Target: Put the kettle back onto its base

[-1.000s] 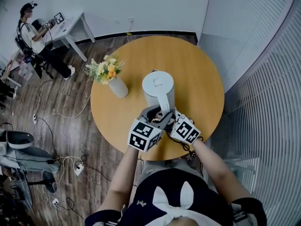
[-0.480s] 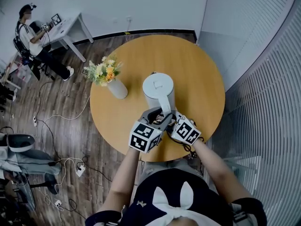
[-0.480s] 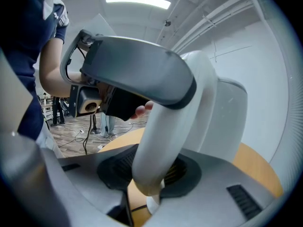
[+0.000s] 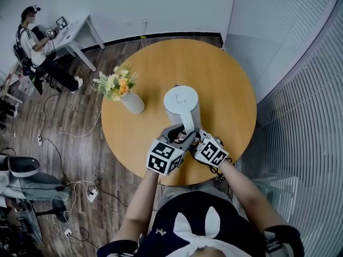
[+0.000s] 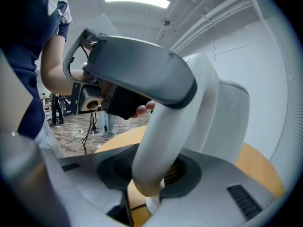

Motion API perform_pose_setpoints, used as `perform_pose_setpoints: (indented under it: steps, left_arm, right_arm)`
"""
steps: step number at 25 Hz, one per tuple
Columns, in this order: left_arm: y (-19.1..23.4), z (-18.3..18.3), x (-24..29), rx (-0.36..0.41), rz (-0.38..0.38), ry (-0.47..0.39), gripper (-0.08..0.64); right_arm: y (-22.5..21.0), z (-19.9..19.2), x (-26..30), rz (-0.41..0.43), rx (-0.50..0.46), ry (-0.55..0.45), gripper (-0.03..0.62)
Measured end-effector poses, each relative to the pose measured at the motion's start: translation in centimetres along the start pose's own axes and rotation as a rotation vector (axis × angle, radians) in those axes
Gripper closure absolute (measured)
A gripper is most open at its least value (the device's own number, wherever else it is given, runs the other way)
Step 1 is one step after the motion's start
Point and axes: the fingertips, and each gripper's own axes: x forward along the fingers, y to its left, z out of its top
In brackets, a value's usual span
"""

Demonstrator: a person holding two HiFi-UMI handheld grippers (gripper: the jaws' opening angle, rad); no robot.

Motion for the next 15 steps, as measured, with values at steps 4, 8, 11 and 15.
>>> perform_pose_setpoints:
  steps: [4,8,11,15]
  left_arm:
    - [0.4,-0.5,0.2,-0.006,-0.001,0.014,0.383]
    - [0.4,-0.9,0.3,-0.011,-0.007,0.024,0.383]
    - [0.3,-0.9,0.5,-0.004,-0.011,0.031,0.383]
    - [0.3,-1.3,0.7,0.003,-0.02,0.038,0.383]
  right_arm:
    - [0.0,-0.4,0.5,0.001,0.002,0.007,0.46]
    - [0.1,-0.7,0.5,-0.005,0.001,0.006,0.46]
    - [0.0,-0.9,0.6,-0.005,-0.004,0.009,0.46]
    - [-0.1,-1.2,0.8,-0.02,0.003,0.014,0.462]
